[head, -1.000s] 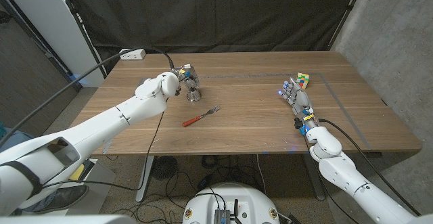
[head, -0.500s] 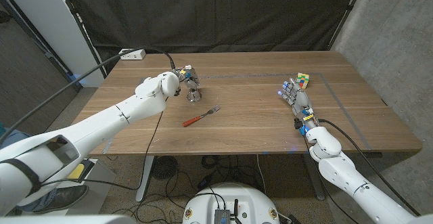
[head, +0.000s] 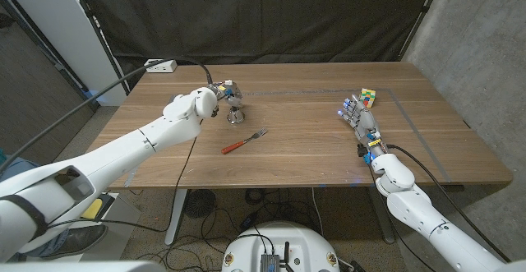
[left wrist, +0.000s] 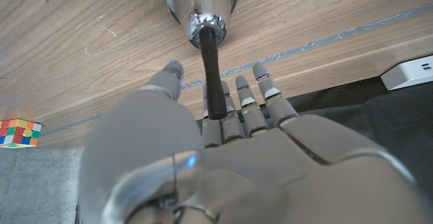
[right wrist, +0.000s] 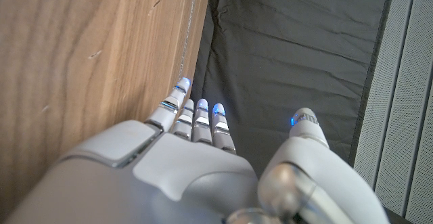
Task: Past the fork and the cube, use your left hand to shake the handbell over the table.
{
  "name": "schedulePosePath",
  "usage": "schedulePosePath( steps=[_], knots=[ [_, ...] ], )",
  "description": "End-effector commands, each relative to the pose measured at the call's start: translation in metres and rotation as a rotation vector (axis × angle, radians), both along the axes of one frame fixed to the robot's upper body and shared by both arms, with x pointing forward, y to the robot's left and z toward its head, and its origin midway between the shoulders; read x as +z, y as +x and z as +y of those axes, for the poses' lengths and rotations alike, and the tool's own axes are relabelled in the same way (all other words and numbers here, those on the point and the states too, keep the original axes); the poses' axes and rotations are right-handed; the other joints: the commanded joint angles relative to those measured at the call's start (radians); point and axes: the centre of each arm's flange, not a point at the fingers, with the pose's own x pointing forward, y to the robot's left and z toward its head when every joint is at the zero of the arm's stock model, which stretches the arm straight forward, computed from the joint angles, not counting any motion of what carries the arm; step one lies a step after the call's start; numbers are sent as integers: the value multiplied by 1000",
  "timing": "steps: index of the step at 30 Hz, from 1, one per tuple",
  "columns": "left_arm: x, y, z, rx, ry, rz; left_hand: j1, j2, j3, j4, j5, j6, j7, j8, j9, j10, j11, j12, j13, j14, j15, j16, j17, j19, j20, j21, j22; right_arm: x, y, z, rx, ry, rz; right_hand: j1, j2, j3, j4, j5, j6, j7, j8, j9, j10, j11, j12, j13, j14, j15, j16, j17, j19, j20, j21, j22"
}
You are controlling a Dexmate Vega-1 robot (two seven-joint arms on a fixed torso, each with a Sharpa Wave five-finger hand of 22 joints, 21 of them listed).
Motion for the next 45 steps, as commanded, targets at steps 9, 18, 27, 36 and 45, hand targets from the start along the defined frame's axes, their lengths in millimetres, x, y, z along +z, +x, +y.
schedulePosePath(
  steps=[9, 18, 27, 36, 45],
  knots=[
    [-11, -9, 9, -67, -143, -107, -98, 22, -15, 47, -4, -118, 19, -1, -16, -76, 29, 14, -25, -78, 22, 9, -2, -65, 23, -47, 4, -2, 2, 2, -4, 5, 4, 4, 10, -3, -4, -1, 6, -1, 3, 4, 10, -5, 2, 5, 11, -1, 3, 5, 7, 6, -2, 2],
    [-19, -19, 16, -140, -278, -189, -117, 40, 1, 58, -2, -71, 23, 24, -23, -35, 26, 35, -37, -48, 11, 24, -5, -41, 20, -44, 5, 0, 1, 1, -7, 8, -5, 6, 9, -3, -6, -2, 17, -6, 7, 4, 15, -14, 3, 5, 19, -6, 5, 5, 17, -2, 1, 2],
    [-21, -35, 21, -187, -373, -258, -124, 38, 3, 60, -2, -55, 20, 29, -25, -24, 26, 39, -42, -42, 5, 25, -6, -37, 21, -46, 5, 3, 1, 1, -12, 2, -17, 7, 10, -2, -6, -2, 21, -7, 8, 4, 14, -13, 2, 5, 21, -5, 6, 5, 19, -2, 1, 2],
    [-29, -46, 26, -254, -505, -318, -134, 36, 11, 60, -1, -31, 17, 34, -29, 3, 28, 48, -50, -17, 2, 30, -10, -33, 20, -49, 5, 4, 4, 4, -5, 1, -21, 10, 11, -2, -7, -2, 35, -14, 11, 4, 29, -23, 6, 4, 36, -18, 10, 4, 36, -13, 5, 2],
    [-38, -52, 32, -324, -660, -336, -149, 29, 17, 60, -2, -10, 55, 35, -34, 26, 39, 53, -63, 11, 1, 34, -13, -14, 18, -49, 5, 9, 6, 7, 4, -1, -17, 11, 11, -1, -7, -2, 50, -12, 15, 4, 32, -21, 5, 4, 37, -16, 9, 4, 37, -13, 4, 2]
  ],
)
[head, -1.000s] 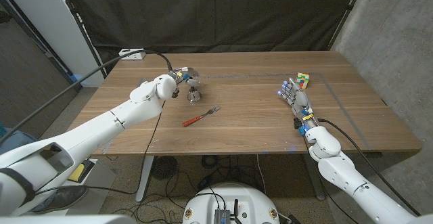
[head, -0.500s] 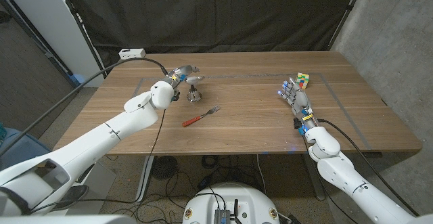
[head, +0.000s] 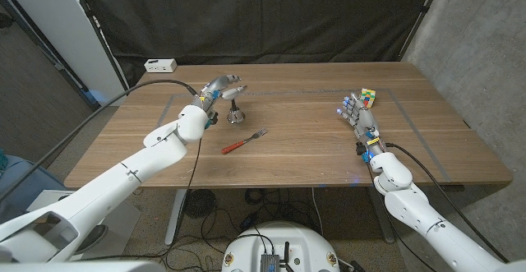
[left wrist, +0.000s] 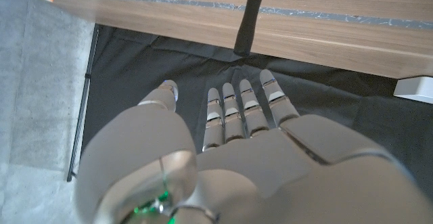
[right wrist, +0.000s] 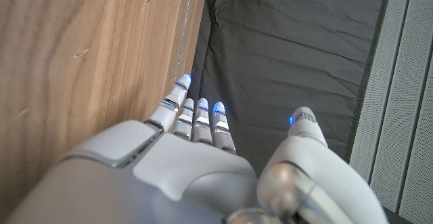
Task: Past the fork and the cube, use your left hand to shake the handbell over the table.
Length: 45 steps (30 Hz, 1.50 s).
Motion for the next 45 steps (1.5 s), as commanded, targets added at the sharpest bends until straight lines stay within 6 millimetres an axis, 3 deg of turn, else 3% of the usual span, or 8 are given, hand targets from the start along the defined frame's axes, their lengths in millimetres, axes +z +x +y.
schedulePosePath(
  steps=[1, 7, 17, 30, 39, 45],
  knots=[
    [-11, -11, 10, -115, -205, -46, -12, -4, 11, -1, 3, -2, 25, -3, 0, 14, 4, 7, -5, 17, 5, 7, 1, 16, 0, -3, 3, 6, 2, 3, 9, -11, -4, 1, 1, 3, -3, -2, 18, 2, 7, 4, 9, 2, 5, 4, 10, 3, 5, 4, 9, 5, 4, 2],
    [-14, -17, 15, -183, -260, -55, -27, -16, 5, 1, 0, -15, 38, -12, -3, 9, 16, 2, -12, 13, 14, 2, 0, 23, -5, -5, 2, 14, -1, 3, 3, -12, -14, 0, 0, 2, -3, -2, 20, 0, 7, 4, 7, 2, 4, 4, 8, 6, 3, 4, 7, 8, 3, 2],
    [-27, -30, 27, -298, -382, -53, -101, -60, -34, 17, -11, -78, 22, -33, -12, -41, 20, -21, -37, -39, 18, -16, 2, -15, -7, -34, 2, 20, -6, 6, 3, -18, -25, -2, 1, 1, -1, -2, 40, -9, 12, 4, -2, 8, -1, 4, 2, 11, 1, 5, -2, 14, -2, 2],
    [-51, -43, 60, -328, -558, -62, -174, -93, -74, 40, -21, -109, 21, -33, -17, -70, 28, -27, -57, -80, 16, -19, 3, -45, -19, -56, 1, 18, -11, 11, 19, -14, -41, -3, 0, 0, 0, -2, 33, -4, 6, 4, 0, 9, -1, 4, 3, 9, 1, 5, -1, 13, -2, 2],
    [-69, -32, 75, -423, -690, -37, -222, -120, -102, 50, -21, -168, 17, -43, -19, -105, 26, -31, -73, -114, 18, -21, 2, -70, -24, -71, 1, 16, -13, 8, 5, -22, -49, -3, 0, 0, -1, -2, 27, 1, 2, 4, -1, 10, -2, 4, 1, 10, -1, 5, -1, 13, -2, 2],
    [-81, -19, 82, -455, -759, -4, -236, -126, -109, 53, -19, -175, 26, -38, -20, -103, 32, -27, -80, -113, 19, -17, 1, -62, -62, -69, 0, 13, -15, 6, -5, -15, -48, -4, -1, -1, -1, -2, 17, 2, -3, 4, -5, 8, -4, 4, -1, 11, -2, 5, -2, 13, -3, 2]
  ],
)
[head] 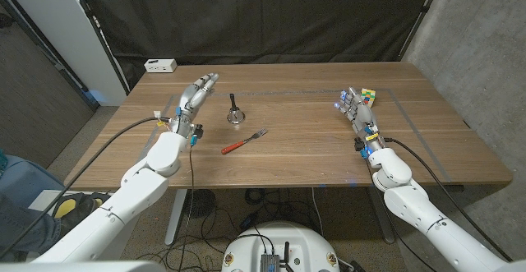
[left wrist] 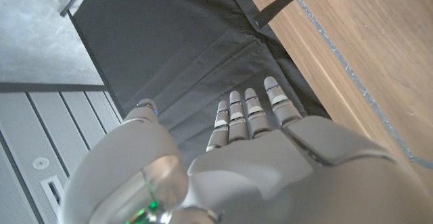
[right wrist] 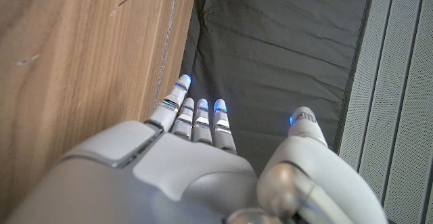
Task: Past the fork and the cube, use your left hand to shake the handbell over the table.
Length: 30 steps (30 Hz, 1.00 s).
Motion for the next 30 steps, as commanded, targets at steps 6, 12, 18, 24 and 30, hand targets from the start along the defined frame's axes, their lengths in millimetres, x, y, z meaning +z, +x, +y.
schedulePosePath(
  steps=[6, 12, 18, 24, 30],
  knots=[
    [-31, 19, 20, -95, -167, 51, -14, -2, -5, 1, 0, -5, 7, -1, 3, 0, 7, 1, -3, -1, 2, 0, 0, 6, -19, -4, 3, -7, -3, 0, -11, 7, 3, -4, -1, -1, 0, -2, -9, 4, -3, 4, 1, 4, -4, 4, 0, 4, -2, 5, -4, 5, -3, 2],
    [-35, 19, 20, -102, -176, 54, -16, -1, -5, 1, 0, -6, 4, 0, 3, 0, 8, 2, -6, -2, 3, 0, 0, 5, -18, -4, 3, -9, -1, 2, -5, 11, 9, -4, -1, -1, -1, -2, -9, 3, -3, 4, 1, 5, -4, 4, 0, 5, -2, 4, -4, 5, -3, 2],
    [-40, 15, 24, -97, -196, 52, -18, 0, -5, 0, 1, 2, 5, 5, 3, 7, 4, 6, -9, 4, 1, 3, -1, 6, -17, -5, 2, -8, 1, 5, 1, 3, 11, -3, -1, -1, -1, -2, -10, 4, -3, 4, 3, 7, -3, 4, 1, 6, -1, 4, -4, 6, -3, 2],
    [-44, 16, 25, -111, -202, 62, -19, 2, -5, -1, 2, 7, 5, 8, 3, 11, 2, 8, -11, 9, 0, 5, -2, 7, -17, -5, 2, -5, 2, 7, 4, 1, 15, -3, 0, -1, -1, -2, -9, 4, -3, 4, 4, 6, -3, 4, 1, 6, -2, 4, -4, 6, -3, 2],
    [-45, 15, 23, -103, -196, 58, -20, 3, -4, -2, 2, 6, 5, 8, 3, 11, 1, 8, -13, 8, 0, 5, -2, 6, -17, -6, 2, -3, 5, 9, 11, -3, 17, -3, 0, -1, -1, -2, -9, 5, -3, 4, 4, 7, -3, 4, 3, 9, -1, 4, -5, 7, -4, 2]
  ],
)
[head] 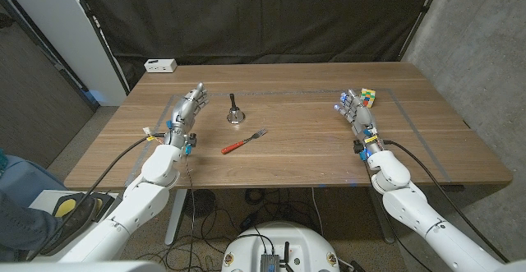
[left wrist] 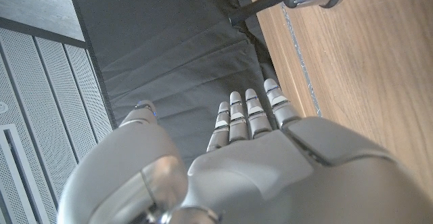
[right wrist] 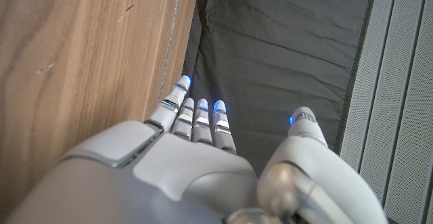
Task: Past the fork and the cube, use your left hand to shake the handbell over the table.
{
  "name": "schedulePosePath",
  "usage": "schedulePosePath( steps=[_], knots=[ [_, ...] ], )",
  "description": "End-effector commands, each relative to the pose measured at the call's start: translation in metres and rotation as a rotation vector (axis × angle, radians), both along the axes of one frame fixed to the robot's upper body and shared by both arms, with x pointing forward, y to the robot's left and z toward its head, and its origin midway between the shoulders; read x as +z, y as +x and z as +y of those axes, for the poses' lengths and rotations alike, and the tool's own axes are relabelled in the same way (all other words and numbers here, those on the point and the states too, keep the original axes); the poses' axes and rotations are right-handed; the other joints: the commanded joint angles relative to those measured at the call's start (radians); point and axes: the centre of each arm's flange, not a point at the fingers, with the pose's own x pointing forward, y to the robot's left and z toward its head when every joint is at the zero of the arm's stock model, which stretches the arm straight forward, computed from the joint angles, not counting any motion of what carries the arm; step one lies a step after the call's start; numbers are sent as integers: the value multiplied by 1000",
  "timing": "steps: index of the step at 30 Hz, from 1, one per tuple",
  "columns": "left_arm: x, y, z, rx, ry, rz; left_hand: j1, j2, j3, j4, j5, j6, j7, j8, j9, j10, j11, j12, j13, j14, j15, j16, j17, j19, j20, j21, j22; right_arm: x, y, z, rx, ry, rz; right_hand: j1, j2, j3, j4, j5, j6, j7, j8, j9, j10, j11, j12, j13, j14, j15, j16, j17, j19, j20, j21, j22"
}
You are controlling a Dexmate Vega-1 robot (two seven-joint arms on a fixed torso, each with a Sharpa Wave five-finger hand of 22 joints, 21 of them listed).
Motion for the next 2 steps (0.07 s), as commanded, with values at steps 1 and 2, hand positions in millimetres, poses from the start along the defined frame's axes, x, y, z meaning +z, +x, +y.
schedulePosePath(
  steps=[1, 2],
  knots=[
    [-6, -2, 1, 1, -11, 1, -8, 2, -4, -2, 2, 4, 0, 4, 3, 8, -3, 3, 0, 7, 0, 4, 3, 0, -2, -6, 2, 3, 5, 5, 11, -11, 7, -3, 0, -1, -1, -2, -3, -1, -3, 4, 4, 7, -3, 4, 3, 10, -1, 4, 1, 1, -3, 2],
    [-6, -2, 1, 4, -10, -1, -8, 2, -4, -2, 2, 4, 0, 4, 3, 6, -2, 3, -1, 8, 0, 4, 3, -1, -1, -7, 2, 3, 5, 5, 11, -10, 7, -3, 0, -1, -1, -2, -3, -1, -3, 4, 5, 7, -3, 4, 3, 10, -1, 4, 1, 2, -3, 2]
  ],
)
